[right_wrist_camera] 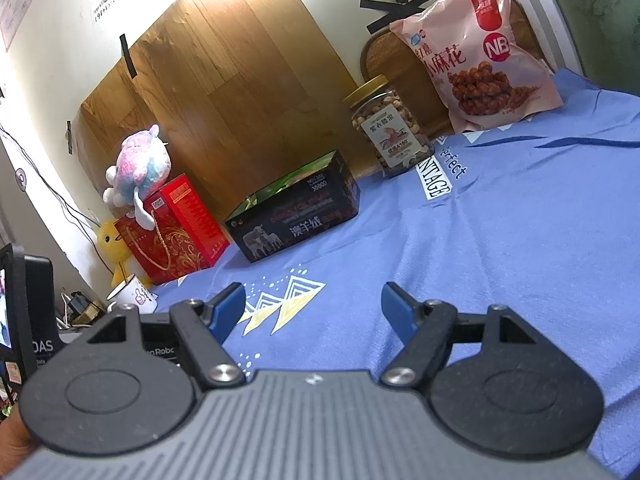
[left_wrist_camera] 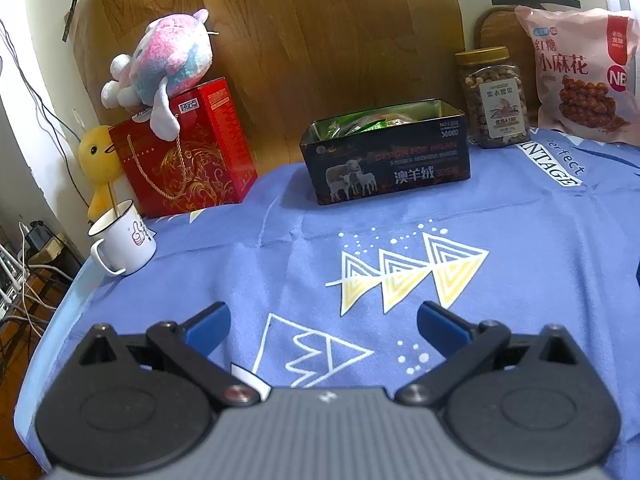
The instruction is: Organize snacks
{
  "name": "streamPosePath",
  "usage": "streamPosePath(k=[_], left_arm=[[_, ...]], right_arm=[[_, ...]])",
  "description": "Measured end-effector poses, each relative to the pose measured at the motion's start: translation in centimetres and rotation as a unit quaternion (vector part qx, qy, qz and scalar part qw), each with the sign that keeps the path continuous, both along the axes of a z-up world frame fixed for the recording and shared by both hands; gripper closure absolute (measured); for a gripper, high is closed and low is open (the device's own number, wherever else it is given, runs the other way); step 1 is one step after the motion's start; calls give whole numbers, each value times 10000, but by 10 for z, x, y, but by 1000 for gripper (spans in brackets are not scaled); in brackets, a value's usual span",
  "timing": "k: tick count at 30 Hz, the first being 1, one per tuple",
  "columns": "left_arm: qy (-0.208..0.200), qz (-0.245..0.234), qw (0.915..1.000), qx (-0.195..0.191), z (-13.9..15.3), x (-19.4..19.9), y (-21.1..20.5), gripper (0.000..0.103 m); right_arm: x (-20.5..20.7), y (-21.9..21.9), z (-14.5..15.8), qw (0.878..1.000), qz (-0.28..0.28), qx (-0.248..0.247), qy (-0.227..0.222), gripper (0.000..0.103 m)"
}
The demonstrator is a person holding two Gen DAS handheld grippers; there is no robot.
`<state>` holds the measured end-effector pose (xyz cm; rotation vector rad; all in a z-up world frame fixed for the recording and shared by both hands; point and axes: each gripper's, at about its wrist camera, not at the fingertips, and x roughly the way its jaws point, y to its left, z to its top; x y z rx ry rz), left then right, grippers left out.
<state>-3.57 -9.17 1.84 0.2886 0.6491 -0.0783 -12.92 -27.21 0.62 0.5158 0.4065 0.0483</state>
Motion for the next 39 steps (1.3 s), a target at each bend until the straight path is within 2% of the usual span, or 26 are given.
streamPosePath(k=[21, 39], left_arm=[[-54, 48, 10000, -43, 6, -7, 8, 0], [-204, -459, 9969, -605, 15, -39, 31, 0]], right_arm=[[-3, 3, -1, 10000, 30, -10, 5, 26], [-44, 26, 19, 9989, -419, -230, -7, 26]])
